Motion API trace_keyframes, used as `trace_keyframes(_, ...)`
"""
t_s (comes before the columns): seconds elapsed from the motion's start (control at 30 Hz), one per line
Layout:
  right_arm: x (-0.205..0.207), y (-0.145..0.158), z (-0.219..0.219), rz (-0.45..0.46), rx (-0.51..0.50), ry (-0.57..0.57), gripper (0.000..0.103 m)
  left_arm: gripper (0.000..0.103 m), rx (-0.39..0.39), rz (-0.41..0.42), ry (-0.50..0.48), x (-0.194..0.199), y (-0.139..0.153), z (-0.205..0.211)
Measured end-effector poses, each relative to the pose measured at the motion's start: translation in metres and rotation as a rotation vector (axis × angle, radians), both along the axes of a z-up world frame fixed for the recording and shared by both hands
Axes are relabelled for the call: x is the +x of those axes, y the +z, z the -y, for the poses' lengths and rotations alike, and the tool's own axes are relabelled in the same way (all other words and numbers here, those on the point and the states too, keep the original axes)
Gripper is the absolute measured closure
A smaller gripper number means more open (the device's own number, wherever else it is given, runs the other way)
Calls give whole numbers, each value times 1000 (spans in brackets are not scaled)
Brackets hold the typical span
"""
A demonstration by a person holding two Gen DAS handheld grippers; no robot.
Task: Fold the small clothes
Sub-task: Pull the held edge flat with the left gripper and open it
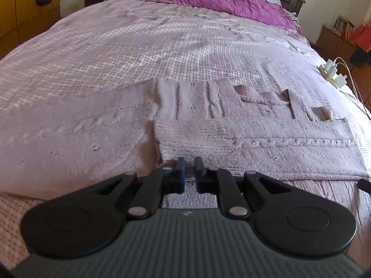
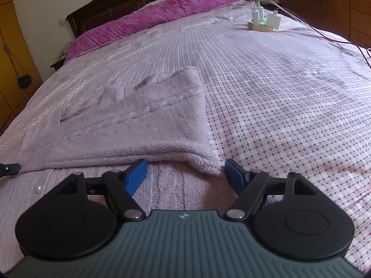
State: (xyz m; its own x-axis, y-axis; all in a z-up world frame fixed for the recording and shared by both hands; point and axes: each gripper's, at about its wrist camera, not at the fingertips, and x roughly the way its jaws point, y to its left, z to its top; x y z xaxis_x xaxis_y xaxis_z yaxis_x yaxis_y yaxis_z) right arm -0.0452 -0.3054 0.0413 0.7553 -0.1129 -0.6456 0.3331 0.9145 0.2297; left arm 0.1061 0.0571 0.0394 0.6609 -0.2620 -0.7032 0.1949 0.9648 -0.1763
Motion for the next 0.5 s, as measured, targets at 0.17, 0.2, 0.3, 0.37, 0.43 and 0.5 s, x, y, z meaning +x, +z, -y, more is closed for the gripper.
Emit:
trace_keyframes(0.17,-10,14,-5,29,7,2,23,54,24,23,23,-15,13,-6)
trace_keyframes(0.2,-12,18,-7,33,1,4,23,52,36,35,33,-20,16,-8)
trace_keyframes(0.3,-22,31,-15,61,2,22,23,52,58,37,57,-29,20,-15)
trace_keyframes(0.37,-29,37,-21,75,21,32,23,52,58,27,80,-35,21,-22)
trace_keyframes(0.43,-34,41,-27,84,41,45,22,51,66,25,108,-41,23,-30)
trace_keyframes(0.5,-39,43,-34,91,54,57,22,50,78,30,141,-48,26,-39)
